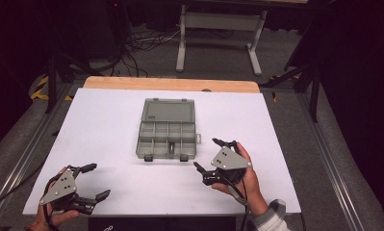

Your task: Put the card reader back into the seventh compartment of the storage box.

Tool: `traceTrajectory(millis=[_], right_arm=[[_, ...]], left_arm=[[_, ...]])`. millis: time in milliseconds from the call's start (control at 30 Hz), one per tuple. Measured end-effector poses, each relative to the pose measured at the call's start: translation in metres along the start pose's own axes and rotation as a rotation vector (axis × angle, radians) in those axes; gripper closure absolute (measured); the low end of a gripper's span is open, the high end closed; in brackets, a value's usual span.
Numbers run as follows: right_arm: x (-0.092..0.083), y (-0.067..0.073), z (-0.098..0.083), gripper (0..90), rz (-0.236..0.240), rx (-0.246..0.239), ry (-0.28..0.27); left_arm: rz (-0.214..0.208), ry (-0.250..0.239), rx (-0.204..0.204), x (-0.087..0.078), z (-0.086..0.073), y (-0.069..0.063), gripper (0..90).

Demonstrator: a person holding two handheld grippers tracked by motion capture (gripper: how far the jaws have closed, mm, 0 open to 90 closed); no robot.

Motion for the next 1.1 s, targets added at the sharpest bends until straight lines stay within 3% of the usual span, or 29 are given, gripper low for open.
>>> traceTrajectory(millis=[667,1100], right_arm=[[-0.013,-0.007,-0.032,12.0,-0.049,0.01,0.034],[-0.022,-0.015,-0.064,12.0,-0.074,0.049,0.075]], left_arm=[[-0.004,0.006,0.0,0.002,0.0,0.0,6.8],[-0.008,0.012,-0.009,0.005,-0.001,0.001,6.8]])
Point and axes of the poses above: each handheld gripper's, and its own axes: x roughly forward along the jaws, z roughly out of its top, y roughly to its left, the point moved 3 cm from there along x, roughly forward along the jaws, and after that the axes turned 8 degrees about x, right-handed, at the moved point
